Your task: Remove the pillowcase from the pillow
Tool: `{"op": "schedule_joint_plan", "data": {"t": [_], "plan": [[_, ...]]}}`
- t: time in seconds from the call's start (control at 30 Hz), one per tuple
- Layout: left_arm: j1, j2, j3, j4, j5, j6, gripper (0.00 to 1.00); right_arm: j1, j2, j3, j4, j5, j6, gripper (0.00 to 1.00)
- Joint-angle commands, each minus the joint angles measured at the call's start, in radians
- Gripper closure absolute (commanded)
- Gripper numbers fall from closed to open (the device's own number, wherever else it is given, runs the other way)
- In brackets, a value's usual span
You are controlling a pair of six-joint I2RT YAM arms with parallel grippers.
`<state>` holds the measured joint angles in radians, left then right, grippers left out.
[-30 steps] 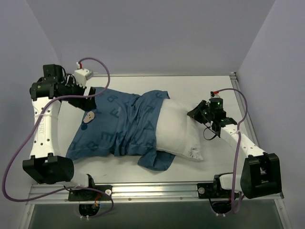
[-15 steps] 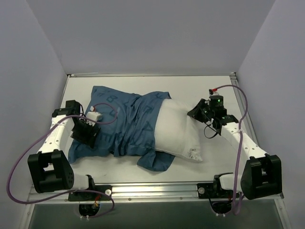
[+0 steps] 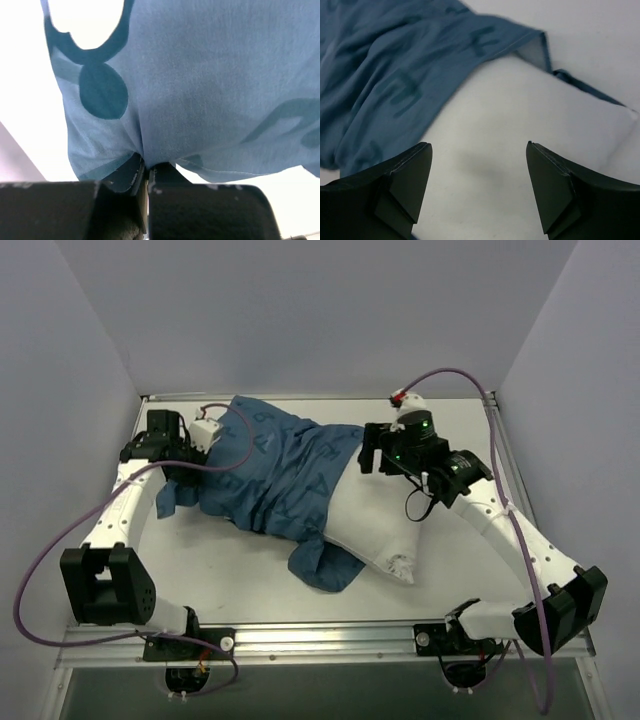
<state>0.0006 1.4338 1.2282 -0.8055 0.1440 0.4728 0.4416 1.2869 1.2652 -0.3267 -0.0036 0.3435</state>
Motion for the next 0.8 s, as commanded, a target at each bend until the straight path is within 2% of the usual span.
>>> {"op": "schedule_joint_plan", "data": {"t": [0.0, 0.07, 0.2, 0.27, 0.43, 0.53, 0.57, 0.6, 0.67, 0.7, 0.77], "plan": [[-0.042, 0.075, 0.141, 0.149, -0.052, -0.036, 0.98, 0.164, 0.006, -0.004, -0.132, 0.111, -0.023, 0.22], [-0.048, 0.129, 0.183, 0.163, -0.058, -0.048, 0.98, 0.302, 0.018, -0.041, -0.166, 0.167, 0.006, 0.22], [-0.053, 0.209, 0.287, 0.195, -0.106, -0.054, 0.98, 0.416, 0.072, -0.105, -0.199, 0.224, 0.057, 0.2], [-0.053, 0.247, 0.319, 0.193, -0.121, -0.06, 0.94, 0.421, 0.098, -0.141, -0.177, 0.229, 0.065, 0.19], [-0.065, 0.267, 0.36, 0.19, -0.127, -0.071, 0.83, 0.41, 0.279, -0.174, -0.117, 0.289, 0.091, 0.16], [-0.073, 0.258, 0.355, 0.187, -0.13, -0.068, 0.75, 0.365, 0.356, -0.213, -0.034, 0.248, 0.098, 0.19], [-0.074, 0.251, 0.349, 0.18, -0.13, -0.068, 0.71, 0.352, 0.371, -0.219, -0.017, 0.232, 0.098, 0.22], [-0.076, 0.246, 0.346, 0.172, -0.115, -0.065, 0.59, 0.341, 0.393, -0.225, -0.002, 0.222, 0.1, 0.3], [-0.079, 0.217, 0.343, 0.132, -0.077, -0.062, 0.44, 0.329, 0.405, -0.219, 0.023, 0.211, 0.097, 0.41], [-0.08, 0.2, 0.338, 0.12, -0.017, -0.059, 0.31, 0.329, 0.413, -0.214, 0.028, 0.211, 0.095, 0.58], [-0.085, 0.145, 0.326, 0.094, 0.043, -0.06, 0.13, 0.329, 0.416, -0.199, 0.044, 0.199, 0.092, 0.84]]}}
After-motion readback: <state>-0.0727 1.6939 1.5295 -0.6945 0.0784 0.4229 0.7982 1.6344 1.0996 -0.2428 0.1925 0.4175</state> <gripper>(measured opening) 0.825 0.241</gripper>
